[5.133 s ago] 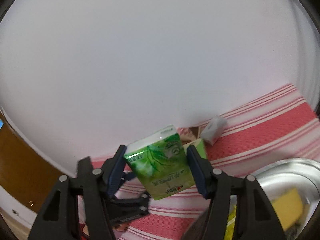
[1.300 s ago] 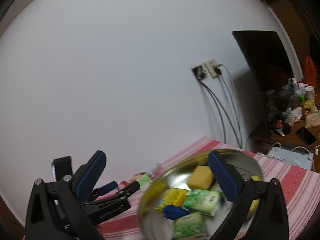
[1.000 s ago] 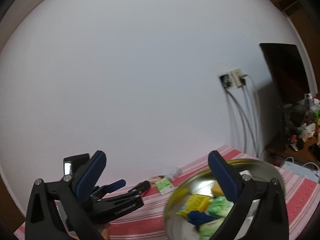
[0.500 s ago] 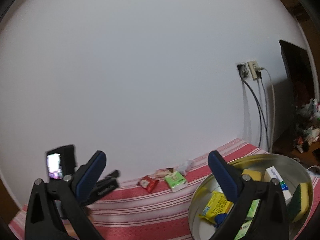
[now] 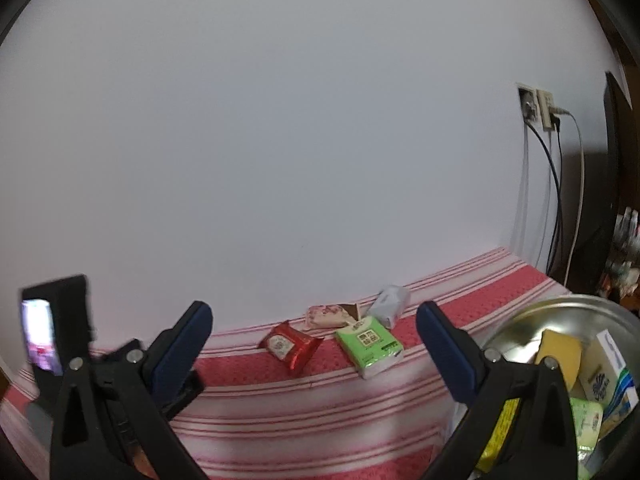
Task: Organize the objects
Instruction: 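Move both grippers back to the remaining items and grasp the green tissue pack with the right gripper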
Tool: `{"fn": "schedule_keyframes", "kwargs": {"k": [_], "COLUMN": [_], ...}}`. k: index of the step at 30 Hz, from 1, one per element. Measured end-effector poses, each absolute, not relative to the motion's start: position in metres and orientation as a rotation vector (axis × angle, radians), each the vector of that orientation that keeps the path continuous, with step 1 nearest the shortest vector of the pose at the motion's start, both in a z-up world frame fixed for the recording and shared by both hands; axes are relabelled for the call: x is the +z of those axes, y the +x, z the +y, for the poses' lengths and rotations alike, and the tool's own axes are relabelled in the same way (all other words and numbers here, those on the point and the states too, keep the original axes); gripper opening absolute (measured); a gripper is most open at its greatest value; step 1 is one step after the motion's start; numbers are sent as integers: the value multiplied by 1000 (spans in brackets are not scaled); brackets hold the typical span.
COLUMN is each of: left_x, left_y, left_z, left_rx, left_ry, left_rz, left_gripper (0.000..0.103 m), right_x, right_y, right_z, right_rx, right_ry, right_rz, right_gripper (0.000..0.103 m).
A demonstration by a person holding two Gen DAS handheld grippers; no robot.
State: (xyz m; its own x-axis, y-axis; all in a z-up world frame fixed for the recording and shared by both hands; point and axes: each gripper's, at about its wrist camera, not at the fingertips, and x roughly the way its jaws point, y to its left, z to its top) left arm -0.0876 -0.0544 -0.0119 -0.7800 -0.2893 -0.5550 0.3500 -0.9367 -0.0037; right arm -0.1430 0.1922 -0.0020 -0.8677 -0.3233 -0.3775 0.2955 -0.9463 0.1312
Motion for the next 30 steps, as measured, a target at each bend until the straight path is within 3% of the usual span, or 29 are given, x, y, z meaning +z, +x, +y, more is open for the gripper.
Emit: {"fn": "schedule_keyframes", "kwargs": {"k": [4, 7, 11, 15, 17, 27, 30], "left_x": [-21, -25, -28, -33, -38, -45, -49], "left_y": [-94, -99, -103, -109, -117, -139, -146], "left_z": [-59, -57, -58, -64, -63, -75, -79], "left_rx": [-2650, -2644, -2636, -2635, -2631, -2603, -2590], "left_ry": [847, 867, 889, 947, 979, 1048, 1052], "left_rz": [164, 156, 154, 201, 201, 230, 247], "left_gripper": [75, 75, 74, 74, 74, 74, 75], "right_x": [-16, -30, -47, -58, -63, -84, -80], "right_y": [-168, -186, -208, -223, -230, -259, -254], "right_z": [188, 187, 188, 194, 197, 177, 163], "right_rx": [-2769, -2756, -2754, -2765, -2761, -2806, -2774], "right_ry": [669, 742, 843, 917, 953, 1136, 1074], "right_rz": [-92, -101, -96, -90, -91, 180, 288], "right_gripper": [93, 93, 78, 86, 98, 103, 95]}}
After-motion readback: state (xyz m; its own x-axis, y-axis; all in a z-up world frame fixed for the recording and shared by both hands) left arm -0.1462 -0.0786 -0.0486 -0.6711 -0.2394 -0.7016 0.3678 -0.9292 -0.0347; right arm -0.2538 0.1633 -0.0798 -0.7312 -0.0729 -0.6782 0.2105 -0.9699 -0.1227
